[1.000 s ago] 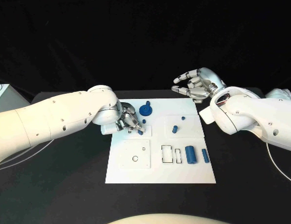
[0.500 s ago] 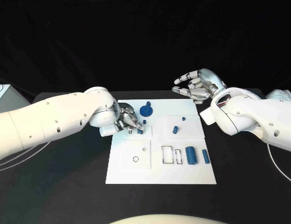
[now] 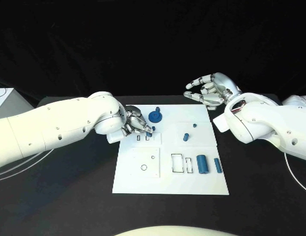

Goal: Assemble the parts on the task board

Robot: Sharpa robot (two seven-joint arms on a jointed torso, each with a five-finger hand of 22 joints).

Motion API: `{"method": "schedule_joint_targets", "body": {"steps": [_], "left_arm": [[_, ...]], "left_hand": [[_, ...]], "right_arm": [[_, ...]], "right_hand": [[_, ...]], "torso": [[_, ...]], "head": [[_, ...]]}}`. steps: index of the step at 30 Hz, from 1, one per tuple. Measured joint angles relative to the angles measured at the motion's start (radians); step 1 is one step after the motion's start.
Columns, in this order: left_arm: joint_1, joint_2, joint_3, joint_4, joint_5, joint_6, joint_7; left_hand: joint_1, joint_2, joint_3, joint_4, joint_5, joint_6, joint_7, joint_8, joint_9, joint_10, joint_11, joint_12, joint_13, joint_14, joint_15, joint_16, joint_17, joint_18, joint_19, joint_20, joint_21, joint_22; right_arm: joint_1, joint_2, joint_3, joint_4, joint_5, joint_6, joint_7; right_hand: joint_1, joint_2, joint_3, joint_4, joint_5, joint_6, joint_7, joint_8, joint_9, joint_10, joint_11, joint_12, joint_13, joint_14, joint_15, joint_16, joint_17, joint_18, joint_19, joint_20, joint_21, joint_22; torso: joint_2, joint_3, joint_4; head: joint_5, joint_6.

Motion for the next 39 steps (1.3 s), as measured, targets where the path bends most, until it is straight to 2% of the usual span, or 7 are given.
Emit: {"method": "schedule_joint_targets", "body": {"steps": [2,6,13,18,29,39], "left_arm": [[0.000,0.004,-0.001,-0.001,-0.019,-0.008,0.001],[0.000,0.013,-0.003,-0.007,-0.066,-0.018,0.001],[-0.001,0.027,-0.012,-0.020,-0.126,-0.021,-0.001],[-0.002,0.033,-0.017,-0.023,-0.155,-0.021,-0.001],[-0.002,0.033,-0.020,-0.024,-0.191,-0.010,-0.004],[-0.002,0.032,-0.020,-0.023,-0.200,0.009,-0.007]], "left_hand": [[-0.001,-0.001,0.000,0.000,0.006,0.000,0.000,0.000,0.000,0.004,0.003,0.000,0.000,0.000,0.000,0.000,0.000,-0.016,0.007,0.000,0.004,0.000],[-0.003,-0.003,0.000,0.000,0.006,0.002,-0.002,0.000,0.000,0.004,0.003,0.000,0.000,0.000,0.000,0.000,0.000,-0.016,0.007,0.000,0.004,0.001],[-0.004,-0.004,0.000,0.000,0.006,0.004,-0.003,0.000,0.002,0.004,0.003,0.000,0.000,0.000,0.000,0.000,0.000,-0.015,0.007,0.000,0.004,0.001],[-0.005,-0.005,0.000,0.000,0.006,0.004,-0.003,0.000,0.025,0.003,0.004,0.000,-0.003,0.000,0.000,0.000,0.000,-0.015,0.007,0.000,0.004,0.001],[-0.008,-0.008,0.000,0.000,0.006,0.005,-0.002,0.000,0.027,0.003,0.004,0.000,-0.003,0.000,0.000,0.000,0.000,-0.015,0.007,0.000,0.004,0.001],[-0.008,-0.008,0.001,0.000,0.010,0.005,-0.002,-0.002,0.027,0.003,0.004,0.000,-0.003,0.000,0.000,0.000,0.000,-0.015,0.007,0.000,0.004,0.001]], "right_arm": [[0.000,0.000,0.000,0.000,0.000,0.000,0.000],[0.000,0.000,0.000,0.000,0.000,0.000,0.000],[-0.001,-0.001,0.000,0.000,0.000,0.001,0.000],[-0.001,-0.003,0.000,0.001,0.000,0.001,0.000],[-0.002,-0.005,0.000,0.002,0.000,0.001,0.000],[-0.002,-0.005,0.000,0.002,0.000,0.001,0.000]], "right_hand": [[0.000,0.000,0.000,0.000,0.000,0.000,0.000,0.000,0.000,0.000,0.000,0.000,0.000,0.000,0.000,0.000,0.000,0.000,0.000,0.000,0.000,0.000],[0.000,0.000,0.000,0.000,0.000,0.000,0.000,0.000,0.000,0.000,0.000,0.000,0.001,0.000,0.000,0.000,0.000,0.000,0.000,0.000,0.000,0.000],[0.000,0.000,0.000,0.000,0.000,0.000,0.000,0.000,0.000,0.000,0.000,0.000,0.001,0.000,0.000,0.000,0.000,0.000,0.000,0.000,0.000,0.000],[0.000,0.000,0.003,-0.003,0.000,0.000,0.000,0.000,0.000,0.000,0.000,0.000,0.001,0.000,0.000,0.000,0.000,0.000,0.000,0.000,0.000,0.000],[0.000,0.000,0.003,-0.003,0.004,0.000,0.000,0.004,0.000,0.000,0.000,0.000,0.001,0.000,0.000,0.000,0.001,0.000,0.000,0.000,0.000,0.000],[0.000,0.000,0.003,-0.003,0.004,0.000,0.000,0.004,0.000,0.000,0.000,0.000,0.000,0.000,0.000,0.000,0.001,0.000,0.000,0.000,0.000,0.000]], "torso": [[0.000,0.0004,-0.0006],[0.001,0.0003,-0.0020],[0.001,0.0001,-0.0033],[0.002,-0.0006,-0.0032],[0.002,-0.0012,-0.0012],[0.002,-0.0015,-0.0026]], "head": [[0.001,0.000],[0.004,-0.001],[0.007,-0.003],[0.007,-0.005],[0.007,-0.009],[0.009,-0.012]]}}
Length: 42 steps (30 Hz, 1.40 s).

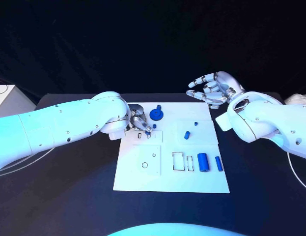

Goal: Assemble the parts on the task board

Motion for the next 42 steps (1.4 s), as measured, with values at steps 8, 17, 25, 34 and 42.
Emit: {"method": "schedule_joint_targets", "body": {"steps": [8,17,25,34,42], "left_arm": [[0.000,-0.001,0.000,0.002,0.002,0.021,-0.003],[0.000,-0.001,-0.001,0.002,0.008,0.036,-0.007],[0.000,-0.001,-0.001,0.000,0.013,0.042,-0.009],[0.000,0.000,-0.002,-0.001,0.015,0.046,-0.010],[0.001,0.001,-0.002,-0.002,0.015,0.058,-0.010]], "left_hand": [[0.003,0.003,0.000,0.000,0.000,0.000,0.000,-0.003,0.000,0.000,0.000,0.000,0.000,0.000,0.000,0.000,0.000,0.000,0.000,0.000,0.000,0.000],[0.003,0.003,0.000,0.000,0.000,0.000,0.000,-0.006,-0.001,0.000,0.000,0.000,0.001,0.000,0.000,0.000,0.000,0.000,0.000,0.000,0.000,0.000],[0.003,0.003,0.000,0.000,-0.001,0.000,0.000,-0.008,-0.001,0.000,0.000,0.000,0.001,0.000,0.000,0.000,0.000,0.000,0.000,0.000,0.000,0.000],[0.003,0.003,0.000,0.000,-0.002,0.000,0.000,-0.011,-0.003,0.000,0.000,0.000,0.001,0.000,0.000,0.000,0.000,0.000,0.000,0.000,0.000,0.000],[0.003,0.003,0.000,0.000,0.003,0.000,0.000,-0.011,-0.002,0.000,0.000,0.000,0.001,0.000,0.000,0.000,0.000,0.000,0.000,0.000,0.000,0.000]], "right_arm": [[0.000,0.000,0.000,0.000,0.000,0.000,0.000],[0.000,0.000,0.000,0.000,0.000,0.001,0.000],[-0.001,0.002,0.000,-0.002,0.000,0.001,-0.001],[-0.002,0.002,0.000,-0.002,0.000,0.002,-0.001],[-0.002,0.002,0.000,-0.003,0.000,0.002,-0.001]], "right_hand": [[0.000,0.000,0.000,0.000,0.000,0.000,0.000,0.000,0.000,0.000,0.000,0.000,0.000,0.000,0.000,0.000,0.000,0.000,0.000,0.000,0.000,0.000],[0.000,0.000,0.000,0.000,0.000,0.000,0.000,0.000,0.000,0.000,0.000,0.000,0.000,0.000,0.000,0.000,0.000,0.000,0.000,0.000,0.000,0.000],[0.000,0.000,0.000,0.000,0.000,0.000,0.000,0.000,0.000,0.000,0.000,0.000,0.000,0.000,0.000,0.000,0.000,0.000,0.000,0.000,0.000,0.000],[0.000,0.000,0.000,0.000,0.000,0.000,0.000,0.000,0.000,0.000,0.000,0.000,0.000,0.000,0.000,0.000,0.000,0.000,0.000,0.000,0.000,0.000],[0.000,0.000,0.000,0.000,0.000,0.000,0.000,0.000,0.000,0.000,0.000,0.000,0.000,0.000,0.000,0.000,0.000,0.000,0.000,0.000,0.000,0.000]], "torso": [[0.000,0.0003,0.0002],[0.000,0.0014,-0.0001],[0.000,0.0015,0.0000],[0.001,0.0014,-0.0007],[0.000,0.0012,0.0000]], "head": [[0.001,-0.001],[0.001,-0.002],[0.001,-0.003],[0.001,-0.007],[0.001,-0.010]]}}
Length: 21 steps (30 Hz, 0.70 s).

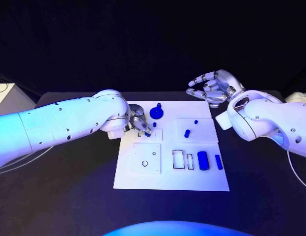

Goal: Assemble the parts on the task board

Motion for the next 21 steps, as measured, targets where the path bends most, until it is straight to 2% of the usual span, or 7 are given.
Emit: {"method": "schedule_joint_targets", "body": {"steps": [21], "left_arm": [[0.002,0.010,-0.004,-0.012,-0.005,0.007,0.001]], "left_hand": [[0.000,0.000,-0.003,-0.003,0.000,0.002,-0.001,0.001,0.004,0.000,0.000,0.000,0.000,0.000,0.000,0.000,0.001,0.000,0.000,0.000,0.000,0.000]], "right_arm": [[0.000,-0.001,0.000,0.003,0.000,0.001,0.000]], "right_hand": [[0.000,0.000,0.000,0.000,0.000,0.000,0.000,0.000,0.000,0.000,0.000,0.000,0.000,0.000,0.000,0.000,0.000,0.000,0.000,0.000,0.000,0.000]], "torso": [[0.001,0.0009,-0.0011]], "head": [[0.000,0.000]]}}
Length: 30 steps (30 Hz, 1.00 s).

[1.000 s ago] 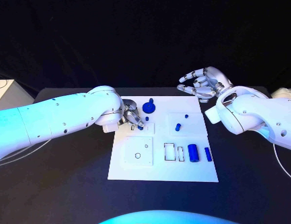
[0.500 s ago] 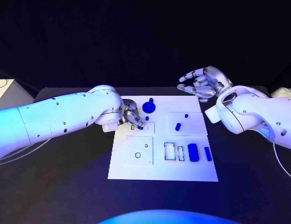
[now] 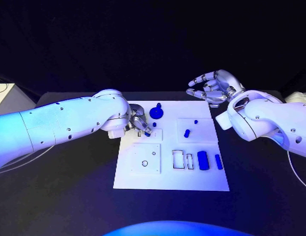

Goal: Assemble the parts on the task board

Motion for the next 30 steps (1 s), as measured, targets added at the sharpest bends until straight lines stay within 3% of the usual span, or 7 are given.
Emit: {"method": "schedule_joint_targets", "body": {"steps": [10,19,30], "left_arm": [[0.002,0.006,-0.004,-0.004,-0.003,-0.001,-0.003],[0.007,0.006,-0.017,0.003,-0.006,0.002,-0.010],[0.007,0.007,-0.020,0.006,-0.006,0.000,-0.011]], "left_hand": [[0.000,0.000,0.000,0.000,0.000,0.003,0.000,0.000,0.000,0.000,0.000,0.000,0.002,0.000,0.000,0.000,0.000,0.000,0.000,0.000,0.000,0.000],[0.000,0.000,0.000,0.000,-0.001,0.004,-0.001,0.000,-0.008,0.000,0.000,0.000,0.002,0.000,0.000,0.000,0.000,0.000,0.000,0.000,0.000,0.000],[-0.004,0.004,0.000,0.000,-0.001,0.007,-0.003,0.000,0.000,0.001,0.000,0.000,0.005,0.000,0.000,0.000,0.000,0.000,0.000,0.000,0.000,0.000]], "right_arm": [[0.000,0.000,0.000,0.003,0.000,0.000,0.000],[0.000,0.002,0.000,0.001,0.000,0.000,-0.001],[0.000,0.002,0.000,0.001,0.001,0.000,-0.001]], "right_hand": [[0.000,0.000,0.000,0.000,0.000,0.000,0.000,0.000,0.000,0.000,0.000,0.000,0.001,0.000,0.000,0.000,0.000,0.000,0.000,0.000,0.000,0.000],[0.000,0.000,0.000,0.000,0.000,0.000,0.000,0.000,0.000,0.000,0.000,0.000,0.001,0.000,0.000,0.000,0.000,0.000,0.000,0.000,0.000,0.000],[0.000,0.000,0.011,0.000,0.000,0.000,0.000,0.000,0.000,0.000,0.000,0.000,0.001,0.000,0.000,0.000,0.001,0.000,0.000,0.000,-0.008,-0.002]], "torso": [[0.001,0.0005,-0.0002],[0.001,0.0007,-0.0002],[-0.001,-0.0004,0.0016]], "head": [[-0.001,-0.003],[-0.003,-0.009],[-0.005,-0.013]]}}
